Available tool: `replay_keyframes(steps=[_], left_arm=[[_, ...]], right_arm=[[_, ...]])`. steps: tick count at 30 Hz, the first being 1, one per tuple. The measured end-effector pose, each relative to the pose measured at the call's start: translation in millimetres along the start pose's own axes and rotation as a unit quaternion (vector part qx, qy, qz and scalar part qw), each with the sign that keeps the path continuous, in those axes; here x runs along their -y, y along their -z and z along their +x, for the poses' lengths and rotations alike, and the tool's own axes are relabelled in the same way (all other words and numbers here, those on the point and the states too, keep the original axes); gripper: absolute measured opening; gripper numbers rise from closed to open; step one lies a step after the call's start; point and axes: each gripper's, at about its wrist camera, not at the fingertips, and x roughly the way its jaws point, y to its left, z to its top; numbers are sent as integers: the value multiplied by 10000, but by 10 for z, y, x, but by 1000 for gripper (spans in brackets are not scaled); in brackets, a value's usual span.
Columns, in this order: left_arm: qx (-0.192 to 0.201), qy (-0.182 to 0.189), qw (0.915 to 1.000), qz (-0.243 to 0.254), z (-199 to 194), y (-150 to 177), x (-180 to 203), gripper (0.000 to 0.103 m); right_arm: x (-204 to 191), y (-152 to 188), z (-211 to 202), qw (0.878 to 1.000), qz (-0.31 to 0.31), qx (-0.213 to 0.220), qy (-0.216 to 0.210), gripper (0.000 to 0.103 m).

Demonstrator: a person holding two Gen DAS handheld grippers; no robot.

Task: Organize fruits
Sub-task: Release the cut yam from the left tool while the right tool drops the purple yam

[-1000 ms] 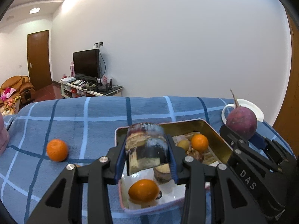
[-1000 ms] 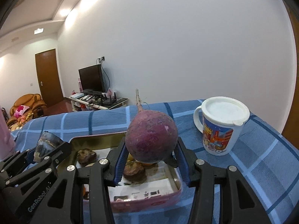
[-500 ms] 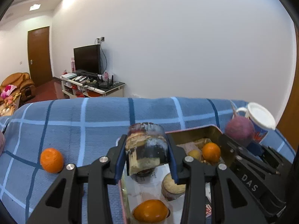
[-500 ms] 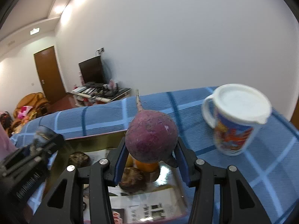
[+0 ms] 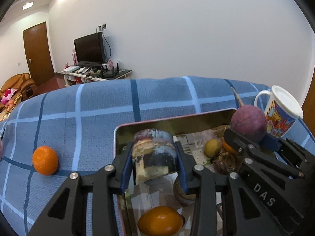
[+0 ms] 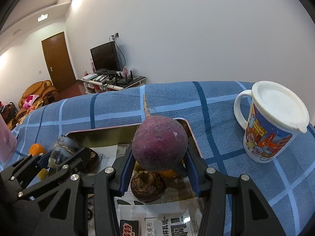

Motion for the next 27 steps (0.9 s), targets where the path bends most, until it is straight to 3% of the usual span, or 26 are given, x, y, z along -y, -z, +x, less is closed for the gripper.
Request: replay_keyframes(steps=[11, 16, 19, 21, 24, 26, 27], left_arm=[[-93, -76, 9999, 40, 53, -10, 18, 41], [-12, -76, 10000, 52, 13, 2, 26, 40], [33, -50, 9997, 237, -37, 33, 102, 42], [146, -126, 9991, 365, -82, 49, 161, 42], [294, -207, 9983, 468, -138, 66, 213, 59], [360, -276, 9981, 426, -169, 59, 201, 83], [424, -299, 9979, 387, -197, 61, 187, 85]], right_arm=[[-29, -36, 74, 10000, -17, -44, 26, 51], [77, -27, 74, 9988, 282, -37, -397, 52], [136, -26, 72, 9945, 535, -55, -898, 52], [102, -31, 48, 9944, 473, -16, -949, 53], [12, -33, -35, 9955, 246, 174, -901, 56], [-45, -33, -119, 9970, 94, 397, -664, 56], [-64, -38, -179, 9971, 12, 568, -498, 56]])
